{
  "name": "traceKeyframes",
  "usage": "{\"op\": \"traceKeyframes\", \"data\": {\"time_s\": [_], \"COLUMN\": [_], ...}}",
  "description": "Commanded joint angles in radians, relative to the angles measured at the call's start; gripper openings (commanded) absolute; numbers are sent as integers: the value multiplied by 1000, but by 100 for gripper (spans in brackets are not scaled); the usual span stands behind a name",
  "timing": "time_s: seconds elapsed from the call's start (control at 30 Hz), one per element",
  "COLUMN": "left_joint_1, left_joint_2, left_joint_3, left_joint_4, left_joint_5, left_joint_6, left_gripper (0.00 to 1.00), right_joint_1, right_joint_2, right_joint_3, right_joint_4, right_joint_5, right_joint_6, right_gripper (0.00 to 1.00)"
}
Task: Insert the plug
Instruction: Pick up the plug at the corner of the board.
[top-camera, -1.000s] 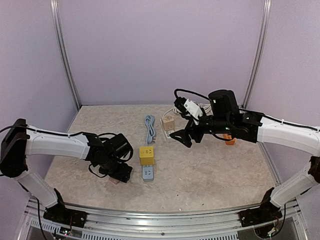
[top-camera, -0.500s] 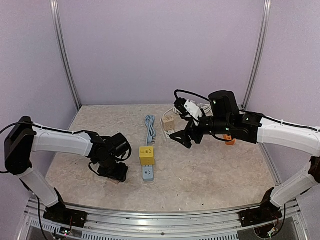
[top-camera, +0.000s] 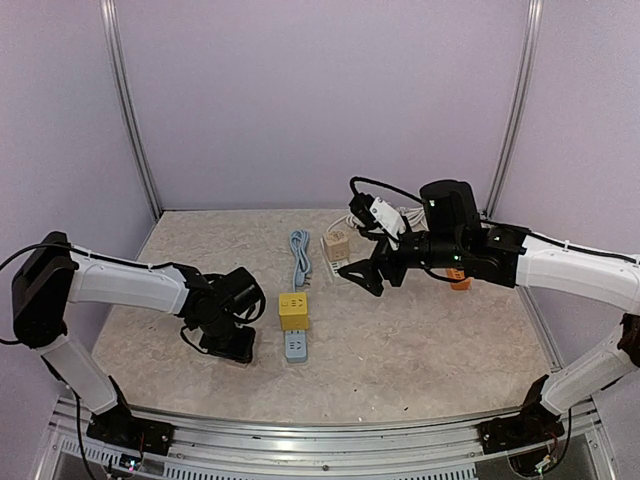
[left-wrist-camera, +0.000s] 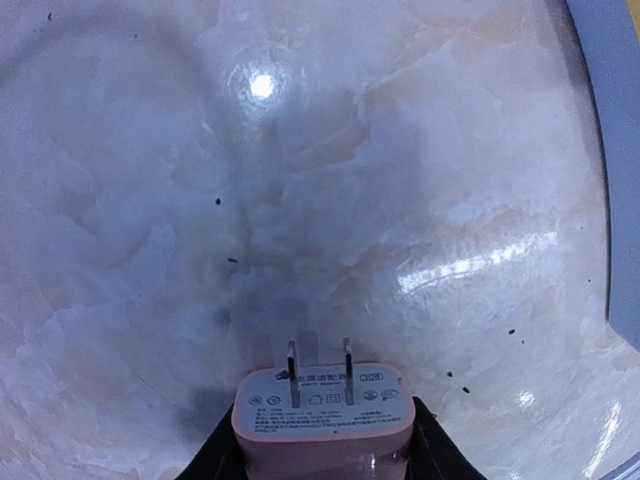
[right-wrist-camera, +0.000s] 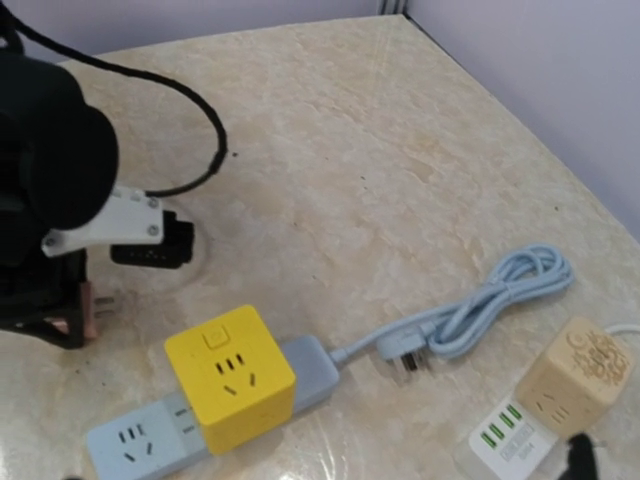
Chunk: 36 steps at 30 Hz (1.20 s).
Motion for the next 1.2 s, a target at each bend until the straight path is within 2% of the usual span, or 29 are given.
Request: {"op": "traceKeyframes", "data": {"time_s": [0.0, 0.13, 0.23, 0.37, 0.5, 0.63, 0.8, 0.93, 1.17], "left_joint_1": [-13, -49, -60, -58, -59, -62, -78, -95, -153], "left_joint_2": [-22, -194, -348, -607, -718, -709, -623, -562, -475], "left_joint_3": [-15, -59, -141, -255, -331, -350, -322, -315, -310], "left_joint_4": [71, 189, 341, 614, 855, 1038, 1193, 1335, 1506], "left_joint_5": [-44, -94, -90, -24, 97, 165, 145, 147, 76], "left_joint_6": [8, 53, 86, 107, 117, 106, 66, 19, -16], "left_gripper": [24, 23, 23, 23, 23, 23, 21, 21, 21], "right_joint_1": [-10, -10, -10, -10, -8, 15, 103, 146, 230], "right_joint_2": [-4, -22, -25, -60, -59, -9, 97, 186, 322], "right_joint_3": [-42, -106, -152, -291, -392, -425, -398, -389, -349], "right_joint_4": [62, 173, 270, 515, 726, 886, 972, 1139, 1378], "right_joint_5": [-61, -119, -197, -267, -275, -274, -52, 12, 177], "right_joint_6": [17, 59, 93, 71, 31, -16, -218, -286, -431], "right_gripper": [100, 100, 100, 100, 100, 100, 100, 95, 94]}}
